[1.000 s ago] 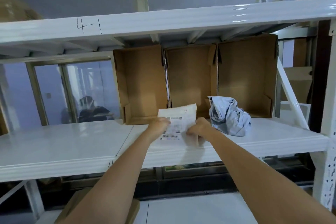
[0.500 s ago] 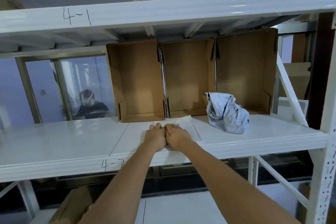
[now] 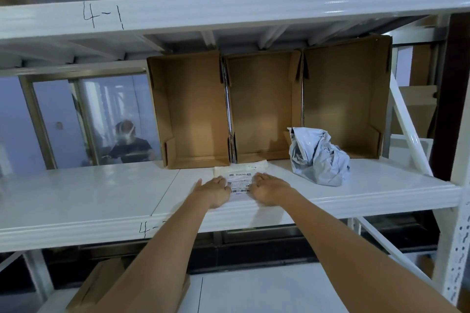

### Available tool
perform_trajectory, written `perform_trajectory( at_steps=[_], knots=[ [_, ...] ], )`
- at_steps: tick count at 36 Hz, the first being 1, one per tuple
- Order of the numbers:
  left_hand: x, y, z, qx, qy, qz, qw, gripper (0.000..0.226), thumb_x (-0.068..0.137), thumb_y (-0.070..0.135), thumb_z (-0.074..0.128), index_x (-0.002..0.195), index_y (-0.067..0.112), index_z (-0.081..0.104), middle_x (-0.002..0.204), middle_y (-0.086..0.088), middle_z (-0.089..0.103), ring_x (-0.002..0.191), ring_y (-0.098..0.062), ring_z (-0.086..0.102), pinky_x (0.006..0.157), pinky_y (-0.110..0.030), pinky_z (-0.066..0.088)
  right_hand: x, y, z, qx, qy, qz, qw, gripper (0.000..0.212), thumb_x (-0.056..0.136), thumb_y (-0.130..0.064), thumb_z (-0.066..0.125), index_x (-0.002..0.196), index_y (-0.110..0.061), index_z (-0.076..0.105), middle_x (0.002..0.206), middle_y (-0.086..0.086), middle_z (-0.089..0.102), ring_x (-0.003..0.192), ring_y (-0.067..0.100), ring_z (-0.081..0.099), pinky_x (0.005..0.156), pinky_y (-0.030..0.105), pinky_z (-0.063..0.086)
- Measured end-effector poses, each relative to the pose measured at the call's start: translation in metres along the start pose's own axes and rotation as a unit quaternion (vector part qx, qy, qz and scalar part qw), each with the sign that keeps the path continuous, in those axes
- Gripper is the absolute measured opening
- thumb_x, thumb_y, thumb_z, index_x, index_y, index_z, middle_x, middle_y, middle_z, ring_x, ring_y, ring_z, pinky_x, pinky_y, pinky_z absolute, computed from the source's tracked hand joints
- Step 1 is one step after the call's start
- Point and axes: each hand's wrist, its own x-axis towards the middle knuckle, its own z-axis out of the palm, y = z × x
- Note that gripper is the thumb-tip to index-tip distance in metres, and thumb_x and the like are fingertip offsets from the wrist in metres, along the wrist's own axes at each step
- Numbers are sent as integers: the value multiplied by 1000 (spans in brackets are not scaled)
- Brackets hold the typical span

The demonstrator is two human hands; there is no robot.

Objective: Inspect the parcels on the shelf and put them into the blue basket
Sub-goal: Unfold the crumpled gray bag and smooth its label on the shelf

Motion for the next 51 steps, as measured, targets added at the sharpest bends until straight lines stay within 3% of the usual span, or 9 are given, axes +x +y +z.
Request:
perform_trajectory(
  at_steps=[4, 9, 13, 17, 21, 28, 34, 42, 51],
  knots=[
    [-3, 8, -10, 37, 77, -5, 996, 46, 99, 32, 27, 135, 11, 47, 138, -9, 44, 127, -25, 39, 105, -40, 26, -5, -8, -14, -44, 26, 4, 999, 54, 96, -49, 26, 127, -15, 55, 129, 6, 56, 116, 25, 53, 95, 39, 40],
    [5, 18, -9, 27, 152, -18, 988, 40, 100, 26, 31, 131, 7, 46, 135, -9, 44, 125, -26, 39, 103, -38, 31, -10, -11, -28, -38, 112, 3, 993, 45, 96, -48, 38, 106, -13, 65, 104, 6, 63, 106, 24, 58, 86, 32, 42],
    [18, 27, -6, -41, 148, -19, 988, 45, 100, 24, 32, 142, 7, 35, 144, -9, 38, 131, -26, 36, 107, -35, 31, 1, -19, -26, -80, 141, -4, 987, 38, 97, -36, 38, 116, -13, 62, 118, 9, 62, 110, 25, 56, 86, 32, 42],
    [33, 33, -6, -61, 97, 22, 993, 43, 95, 26, 45, 136, 13, 44, 142, -10, 43, 127, -27, 43, 109, -38, 33, 22, -28, -19, -25, 180, -36, 983, 47, 101, -36, 28, 130, -10, 54, 135, 10, 52, 124, 26, 48, 98, 35, 38],
    [38, 31, -4, -74, 56, 52, 994, 58, 99, 33, 44, 152, 24, 23, 156, -2, 27, 140, -20, 31, 117, -35, 17, 36, -35, -8, 42, 98, -67, 992, 53, 104, -36, 16, 147, -12, 37, 154, 8, 35, 144, 22, 28, 113, 37, 27],
    [47, 31, 0, -95, 21, 13, 995, 45, 101, 34, 34, 145, 26, 39, 146, -2, 45, 130, -22, 44, 110, -38, 34, 40, -28, -3, 115, 24, -50, 992, 59, 102, -49, 10, 148, -26, 38, 152, 5, 41, 137, 22, 39, 111, 36, 29],
    [54, 27, 3, -54, 1, -9, 998, 56, 99, 34, 26, 153, 19, 19, 160, 0, 13, 147, -20, 15, 119, -40, 17, 48, -14, 1, 58, 34, 17, 998, 74, 94, -57, 6, 144, -15, 40, 149, 9, 43, 134, 24, 42, 109, 41, 32],
    [56, 19, 8, -95, 63, -145, 983, 69, 95, 49, 20, 151, 8, 21, 157, -7, 23, 140, -26, 30, 113, -41, 30, 45, 0, 5, 5, 26, 94, 995, 72, 97, -53, 15, 156, -12, 11, 163, 3, 12, 150, 17, 11, 120, 40, 10],
    [49, 11, 10, -17, 49, -78, 996, 65, 100, 43, 13, 153, 5, 5, 162, -9, -1, 149, -20, 0, 122, -36, 4, 43, -3, 5, -2, 42, 98, 994, 70, 97, -51, 17, 155, -13, 14, 162, 2, 18, 148, 18, 16, 118, 42, 14]
  ],
)
